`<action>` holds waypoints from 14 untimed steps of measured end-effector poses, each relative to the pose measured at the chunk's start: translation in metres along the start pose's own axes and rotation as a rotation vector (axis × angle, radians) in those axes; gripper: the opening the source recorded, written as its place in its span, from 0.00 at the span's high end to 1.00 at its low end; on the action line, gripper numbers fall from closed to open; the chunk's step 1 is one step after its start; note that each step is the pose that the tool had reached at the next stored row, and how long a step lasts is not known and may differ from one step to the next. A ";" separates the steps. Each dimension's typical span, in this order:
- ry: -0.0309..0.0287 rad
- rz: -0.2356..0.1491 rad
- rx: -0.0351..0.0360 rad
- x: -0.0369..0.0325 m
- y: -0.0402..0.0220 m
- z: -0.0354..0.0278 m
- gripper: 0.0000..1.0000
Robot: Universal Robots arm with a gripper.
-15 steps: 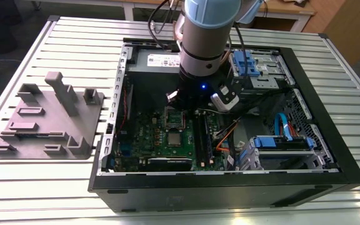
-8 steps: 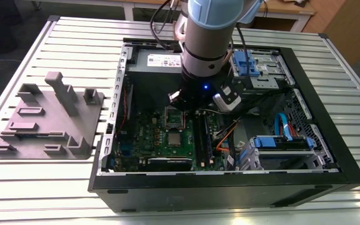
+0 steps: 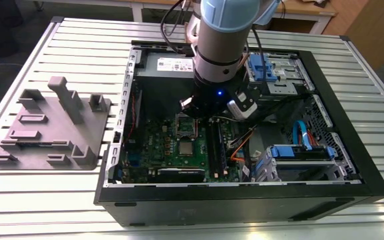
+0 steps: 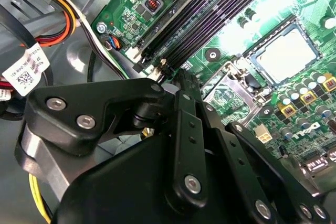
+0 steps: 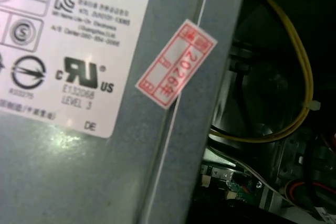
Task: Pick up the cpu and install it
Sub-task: 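Close the cpu cover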
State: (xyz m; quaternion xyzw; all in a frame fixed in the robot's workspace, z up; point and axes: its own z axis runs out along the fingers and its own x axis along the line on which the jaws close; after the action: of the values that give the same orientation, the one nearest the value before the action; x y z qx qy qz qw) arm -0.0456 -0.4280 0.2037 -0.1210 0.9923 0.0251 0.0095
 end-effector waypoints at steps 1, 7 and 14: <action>0.0000 0.000 0.0000 -0.0007 -0.0002 0.0001 0.90; -0.0004 0.000 -0.0005 -0.0032 -0.0004 0.0007 0.90; -0.0143 0.000 -0.0067 -0.0033 0.0024 0.0009 0.90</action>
State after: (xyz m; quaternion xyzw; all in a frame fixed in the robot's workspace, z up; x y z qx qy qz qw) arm -0.0430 -0.4248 0.2030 -0.1211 0.9921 0.0293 0.0162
